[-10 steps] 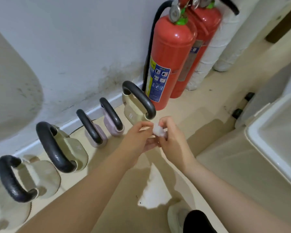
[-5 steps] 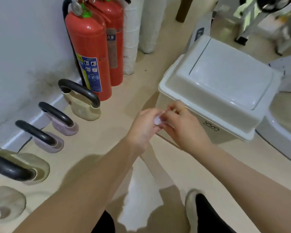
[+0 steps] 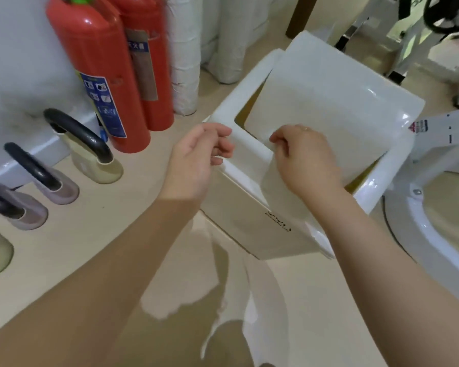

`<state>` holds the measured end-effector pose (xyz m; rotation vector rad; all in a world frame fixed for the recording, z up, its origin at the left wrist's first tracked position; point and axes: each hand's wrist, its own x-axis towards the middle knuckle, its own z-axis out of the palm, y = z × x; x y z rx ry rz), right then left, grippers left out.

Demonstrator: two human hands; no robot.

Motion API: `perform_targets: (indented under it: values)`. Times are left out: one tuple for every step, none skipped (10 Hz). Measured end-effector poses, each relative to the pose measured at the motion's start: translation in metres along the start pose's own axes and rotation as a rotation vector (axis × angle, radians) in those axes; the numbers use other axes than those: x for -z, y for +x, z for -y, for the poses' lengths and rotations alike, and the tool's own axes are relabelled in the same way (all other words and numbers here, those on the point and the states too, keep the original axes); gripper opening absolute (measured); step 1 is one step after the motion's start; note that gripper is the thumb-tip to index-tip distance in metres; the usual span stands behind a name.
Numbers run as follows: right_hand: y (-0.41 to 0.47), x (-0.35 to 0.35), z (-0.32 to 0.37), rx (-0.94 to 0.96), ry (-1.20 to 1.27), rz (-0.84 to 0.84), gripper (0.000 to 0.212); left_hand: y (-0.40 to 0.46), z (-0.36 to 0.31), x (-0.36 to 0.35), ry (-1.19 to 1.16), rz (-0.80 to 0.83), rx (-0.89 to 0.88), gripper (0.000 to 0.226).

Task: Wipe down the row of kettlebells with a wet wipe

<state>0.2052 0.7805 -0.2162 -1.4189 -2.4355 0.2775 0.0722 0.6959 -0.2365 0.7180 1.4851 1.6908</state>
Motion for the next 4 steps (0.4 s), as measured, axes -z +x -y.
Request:
perform_targets:
  values:
    - [0.009,0.001,0.004,0.051,0.001,0.135,0.025,-0.003,0.004,0.006,0.061,-0.058,-0.024,0.031]
    - [0.017,0.002,0.024,0.206,-0.089,0.138,0.027,-0.01,0.004,0.028,0.142,-0.201,0.009,0.029]
    - [0.029,-0.002,0.048,0.282,-0.067,0.084,0.029,-0.028,0.0,0.059,0.232,-0.336,0.035,0.026]
    - [0.027,-0.014,0.082,0.462,0.1,0.086,0.024,-0.053,-0.009,0.093,0.415,-0.465,0.086,0.017]
